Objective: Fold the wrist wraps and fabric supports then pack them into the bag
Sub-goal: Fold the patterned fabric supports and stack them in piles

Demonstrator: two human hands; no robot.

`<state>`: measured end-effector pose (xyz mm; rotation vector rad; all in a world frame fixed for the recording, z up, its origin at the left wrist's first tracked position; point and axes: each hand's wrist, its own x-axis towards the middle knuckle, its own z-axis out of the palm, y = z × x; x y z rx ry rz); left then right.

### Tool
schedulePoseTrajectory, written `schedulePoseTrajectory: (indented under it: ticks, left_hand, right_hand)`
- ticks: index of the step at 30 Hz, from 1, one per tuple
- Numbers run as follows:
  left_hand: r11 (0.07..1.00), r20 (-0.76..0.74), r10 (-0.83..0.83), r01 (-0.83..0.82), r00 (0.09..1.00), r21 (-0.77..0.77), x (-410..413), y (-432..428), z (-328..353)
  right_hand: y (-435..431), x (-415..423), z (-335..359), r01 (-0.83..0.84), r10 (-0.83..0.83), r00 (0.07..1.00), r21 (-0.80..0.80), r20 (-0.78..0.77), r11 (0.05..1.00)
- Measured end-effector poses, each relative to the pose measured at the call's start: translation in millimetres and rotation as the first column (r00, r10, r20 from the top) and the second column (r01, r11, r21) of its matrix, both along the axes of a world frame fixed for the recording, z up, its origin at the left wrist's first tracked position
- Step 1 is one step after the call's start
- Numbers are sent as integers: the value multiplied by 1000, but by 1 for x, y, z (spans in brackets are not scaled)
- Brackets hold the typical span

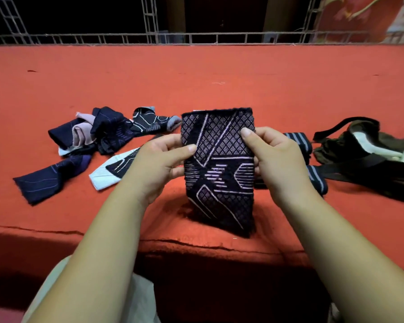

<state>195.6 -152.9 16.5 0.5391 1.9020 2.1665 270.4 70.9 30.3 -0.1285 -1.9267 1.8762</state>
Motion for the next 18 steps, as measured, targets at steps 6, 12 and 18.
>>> schedulePoseTrajectory:
  ticks: [6, 12, 18]
  left_hand:
    - [986, 80, 161, -164, 984, 24, 2, 37, 0]
    - [994, 82, 105, -105, 991, -5, 2, 44, 2]
    - [985, 6, 71, -70, 997, -157, -5, 32, 3]
  right_hand:
    - [29, 6, -21, -174, 167, 978, 44, 125, 984]
    - [42, 6, -34, -166, 165, 981, 7, 99, 986]
    - [44, 7, -34, -155, 158, 986, -49, 54, 987]
